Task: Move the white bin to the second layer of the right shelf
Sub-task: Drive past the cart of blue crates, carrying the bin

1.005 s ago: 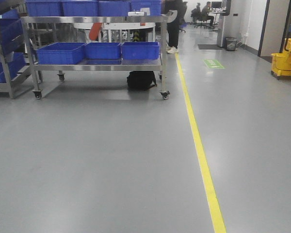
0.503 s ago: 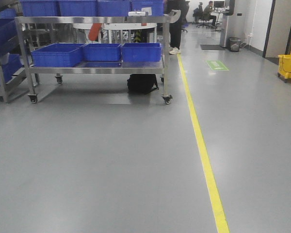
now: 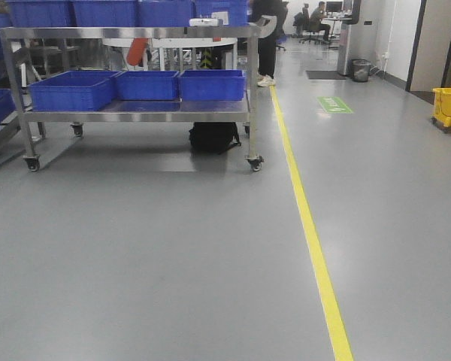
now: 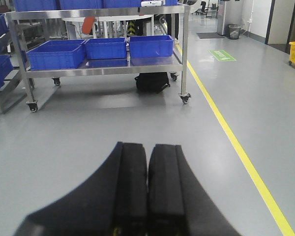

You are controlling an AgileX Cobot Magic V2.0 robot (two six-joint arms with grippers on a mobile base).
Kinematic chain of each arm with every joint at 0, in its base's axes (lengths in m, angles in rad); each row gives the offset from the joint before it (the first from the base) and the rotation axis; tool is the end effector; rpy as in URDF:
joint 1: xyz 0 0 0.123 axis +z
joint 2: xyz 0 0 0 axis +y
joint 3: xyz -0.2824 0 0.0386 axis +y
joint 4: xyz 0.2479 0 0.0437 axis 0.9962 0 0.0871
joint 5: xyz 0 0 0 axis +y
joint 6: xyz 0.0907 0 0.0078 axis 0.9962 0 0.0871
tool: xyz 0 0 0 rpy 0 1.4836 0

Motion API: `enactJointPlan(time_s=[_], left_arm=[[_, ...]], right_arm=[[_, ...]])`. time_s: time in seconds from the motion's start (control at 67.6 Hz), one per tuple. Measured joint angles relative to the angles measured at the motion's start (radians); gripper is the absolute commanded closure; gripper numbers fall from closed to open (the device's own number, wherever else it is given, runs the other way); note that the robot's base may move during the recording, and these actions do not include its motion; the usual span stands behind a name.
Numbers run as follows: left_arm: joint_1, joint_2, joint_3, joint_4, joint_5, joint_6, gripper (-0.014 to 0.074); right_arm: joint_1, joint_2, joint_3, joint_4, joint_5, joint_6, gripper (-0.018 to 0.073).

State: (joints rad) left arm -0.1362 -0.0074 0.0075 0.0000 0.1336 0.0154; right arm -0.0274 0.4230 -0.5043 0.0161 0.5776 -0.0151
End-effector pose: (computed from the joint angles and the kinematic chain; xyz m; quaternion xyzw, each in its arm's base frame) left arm 0.0556 -0.0076 0.1988 0.0548 0.7213 -0.0417 0.6892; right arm 0.0853 -0.0015 0.3015 0.0084 0.8359 -0.0043 0.5487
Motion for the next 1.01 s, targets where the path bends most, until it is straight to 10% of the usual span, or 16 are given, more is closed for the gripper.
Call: enactJointPlan(time_s=[1.005], left_arm=[[0.0, 0.0, 0.0, 0.0, 0.0, 0.0, 0.0512]], right_arm=[[0.0, 0.0, 0.0, 0.0, 0.0, 0.0, 0.0514]])
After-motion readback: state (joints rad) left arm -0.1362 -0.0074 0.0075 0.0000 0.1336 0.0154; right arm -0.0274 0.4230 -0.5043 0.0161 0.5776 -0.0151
